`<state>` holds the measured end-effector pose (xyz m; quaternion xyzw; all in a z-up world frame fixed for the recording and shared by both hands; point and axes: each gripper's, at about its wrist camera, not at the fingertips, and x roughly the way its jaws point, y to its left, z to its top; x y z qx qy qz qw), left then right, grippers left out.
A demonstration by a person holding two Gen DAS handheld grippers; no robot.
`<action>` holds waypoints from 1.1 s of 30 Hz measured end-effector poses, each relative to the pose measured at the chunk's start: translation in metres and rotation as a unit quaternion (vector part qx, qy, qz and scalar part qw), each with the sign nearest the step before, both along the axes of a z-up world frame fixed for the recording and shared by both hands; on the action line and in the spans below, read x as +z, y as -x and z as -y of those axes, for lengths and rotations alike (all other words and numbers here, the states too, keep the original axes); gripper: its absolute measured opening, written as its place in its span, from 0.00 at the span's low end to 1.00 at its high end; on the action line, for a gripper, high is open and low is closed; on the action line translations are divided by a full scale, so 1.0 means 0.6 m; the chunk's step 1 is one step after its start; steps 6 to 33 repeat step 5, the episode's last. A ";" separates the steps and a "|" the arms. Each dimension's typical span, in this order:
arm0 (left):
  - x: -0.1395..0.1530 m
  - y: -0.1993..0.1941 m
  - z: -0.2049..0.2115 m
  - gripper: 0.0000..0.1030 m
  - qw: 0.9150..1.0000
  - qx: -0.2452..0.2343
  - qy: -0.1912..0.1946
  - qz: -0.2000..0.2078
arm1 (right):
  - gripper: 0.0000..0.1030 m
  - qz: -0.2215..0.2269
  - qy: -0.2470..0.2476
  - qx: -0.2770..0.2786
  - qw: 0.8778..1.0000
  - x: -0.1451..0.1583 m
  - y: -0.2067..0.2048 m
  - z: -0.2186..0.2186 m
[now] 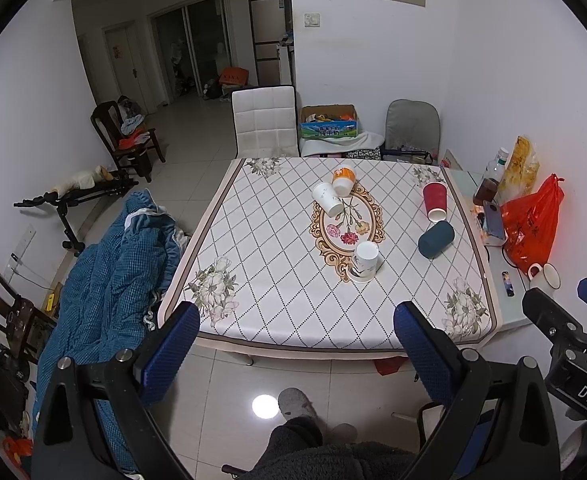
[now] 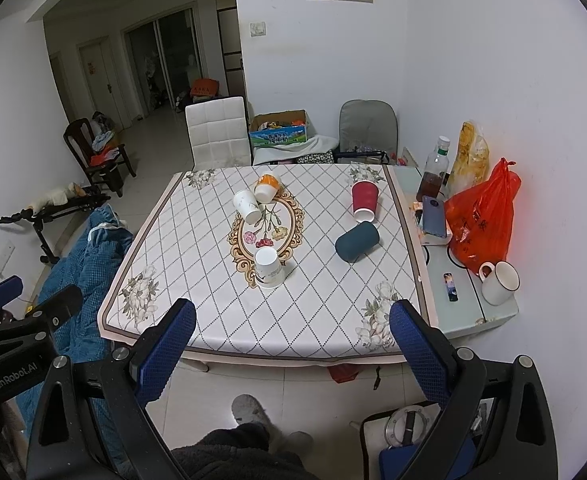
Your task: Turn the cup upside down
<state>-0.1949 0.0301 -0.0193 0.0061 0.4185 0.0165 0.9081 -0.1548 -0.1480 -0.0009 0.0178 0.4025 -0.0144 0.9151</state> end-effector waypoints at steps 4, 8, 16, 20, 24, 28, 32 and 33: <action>0.001 0.001 -0.004 0.97 1.000 -0.002 0.001 0.001 | 0.96 -0.002 -0.001 -0.001 1.000 0.000 0.000 0.001; 0.002 0.002 -0.006 0.97 1.000 -0.002 0.000 0.003 | 0.96 -0.001 0.000 -0.001 1.000 0.000 -0.001 0.001; 0.002 0.002 -0.006 0.97 1.000 -0.002 0.000 0.003 | 0.96 -0.001 0.000 -0.001 1.000 0.000 -0.001 0.001; 0.002 0.002 -0.006 0.97 1.000 -0.002 0.000 0.003 | 0.96 -0.001 0.000 -0.001 1.000 0.000 -0.001 0.001; 0.002 0.002 -0.006 0.97 1.000 -0.002 0.000 0.003 | 0.96 -0.001 0.000 -0.001 1.000 0.000 -0.001 0.001; 0.002 0.002 -0.006 0.97 1.000 -0.002 0.000 0.003 | 0.96 -0.001 0.000 -0.001 1.000 0.000 -0.001 0.001; 0.002 0.002 -0.006 0.97 1.000 -0.002 0.000 0.003 | 0.96 -0.001 0.000 -0.001 1.000 0.000 -0.001 0.001; 0.002 0.002 -0.006 0.97 1.000 -0.002 0.000 0.003 | 0.96 -0.001 0.000 -0.001 1.000 0.000 -0.001 0.001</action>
